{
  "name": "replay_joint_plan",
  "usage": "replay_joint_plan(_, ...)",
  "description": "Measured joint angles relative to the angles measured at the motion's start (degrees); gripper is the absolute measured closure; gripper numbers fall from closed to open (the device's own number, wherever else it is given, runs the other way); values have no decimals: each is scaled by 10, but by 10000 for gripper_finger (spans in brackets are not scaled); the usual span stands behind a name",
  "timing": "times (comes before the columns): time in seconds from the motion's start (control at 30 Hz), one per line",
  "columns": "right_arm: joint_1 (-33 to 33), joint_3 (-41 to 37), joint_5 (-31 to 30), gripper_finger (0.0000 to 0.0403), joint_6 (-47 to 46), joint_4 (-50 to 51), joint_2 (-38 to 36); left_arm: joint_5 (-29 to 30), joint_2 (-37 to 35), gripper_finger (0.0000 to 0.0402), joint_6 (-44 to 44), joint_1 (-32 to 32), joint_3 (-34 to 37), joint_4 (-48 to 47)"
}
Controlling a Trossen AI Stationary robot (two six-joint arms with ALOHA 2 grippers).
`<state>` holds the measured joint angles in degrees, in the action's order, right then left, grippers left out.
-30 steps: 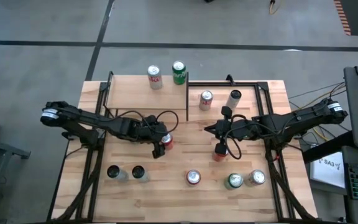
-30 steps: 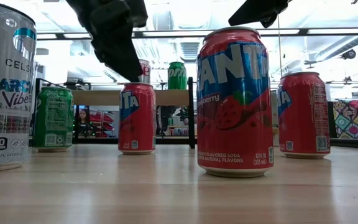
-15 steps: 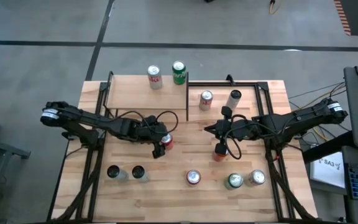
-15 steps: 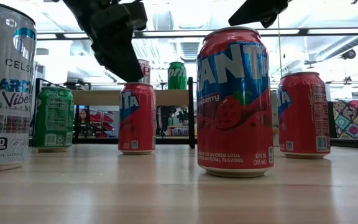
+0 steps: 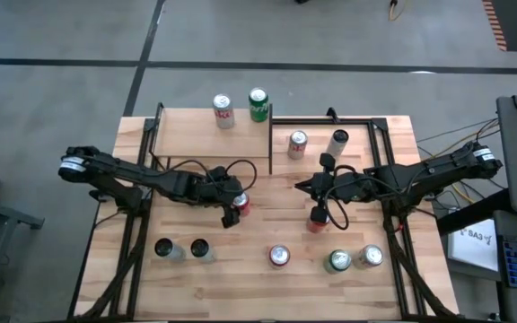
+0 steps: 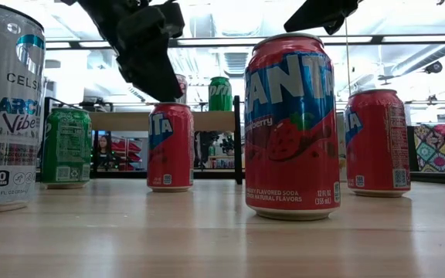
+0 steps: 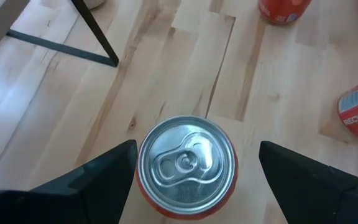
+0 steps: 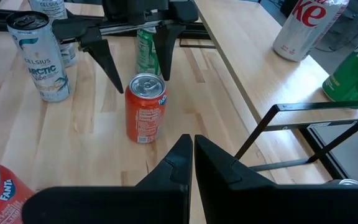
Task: Place canned beverage on shelf
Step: Put the top left red soda can on the shelf
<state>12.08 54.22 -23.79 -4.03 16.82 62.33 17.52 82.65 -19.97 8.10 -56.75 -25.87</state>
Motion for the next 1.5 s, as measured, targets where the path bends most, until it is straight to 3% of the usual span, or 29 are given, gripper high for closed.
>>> replay_joint_plan(1.5, 0, 0, 0, 394, 0, 2, 0, 1, 64, 90, 4, 0, 3, 23)
